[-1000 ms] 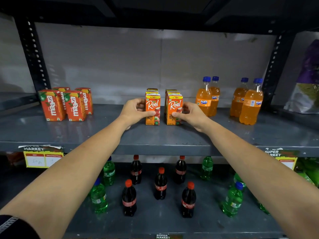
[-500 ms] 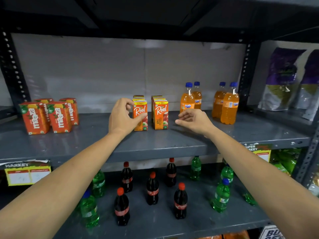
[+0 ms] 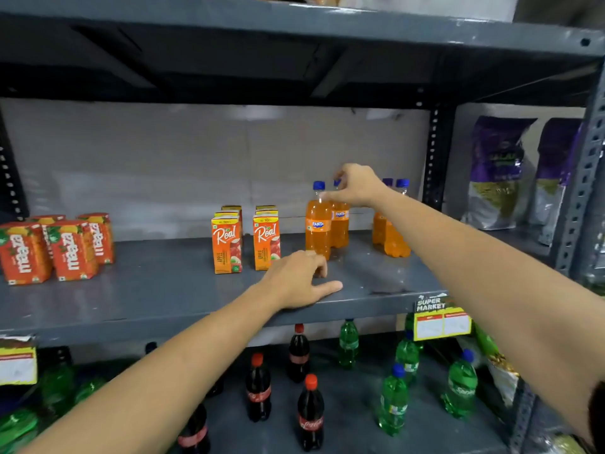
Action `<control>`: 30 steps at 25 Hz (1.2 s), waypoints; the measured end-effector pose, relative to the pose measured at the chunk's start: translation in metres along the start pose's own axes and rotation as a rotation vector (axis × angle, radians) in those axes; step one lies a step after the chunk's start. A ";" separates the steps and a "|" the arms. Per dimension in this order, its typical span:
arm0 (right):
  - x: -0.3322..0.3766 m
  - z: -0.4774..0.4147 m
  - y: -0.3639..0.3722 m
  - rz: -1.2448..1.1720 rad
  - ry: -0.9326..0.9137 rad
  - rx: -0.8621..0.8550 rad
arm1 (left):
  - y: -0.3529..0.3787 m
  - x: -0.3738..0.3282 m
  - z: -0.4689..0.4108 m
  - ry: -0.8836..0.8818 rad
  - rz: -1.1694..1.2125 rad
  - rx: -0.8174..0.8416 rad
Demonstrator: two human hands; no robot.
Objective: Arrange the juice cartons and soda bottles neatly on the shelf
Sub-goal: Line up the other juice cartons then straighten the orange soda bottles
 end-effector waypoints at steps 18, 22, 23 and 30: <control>-0.072 -0.010 -0.018 -0.228 0.136 0.104 | 0.035 -0.055 -0.013 -0.220 -0.087 0.264; -0.074 -0.007 -0.016 -0.216 0.102 0.085 | 0.036 -0.054 -0.014 -0.239 -0.068 0.275; -0.073 -0.006 -0.016 -0.214 0.091 0.085 | 0.036 -0.054 -0.014 -0.245 -0.061 0.277; -0.066 -0.004 -0.013 -0.192 0.015 0.061 | 0.035 -0.057 -0.016 -0.258 -0.030 0.250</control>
Point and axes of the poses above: each hand's wrist, its own z-axis away from the middle knuckle, its own y-axis out of the palm, x = y × z, the point moved 3 cm from there along -z, towards the middle knuckle, and after that the axes turned 14 degrees about -y, right-handed, at the moved point
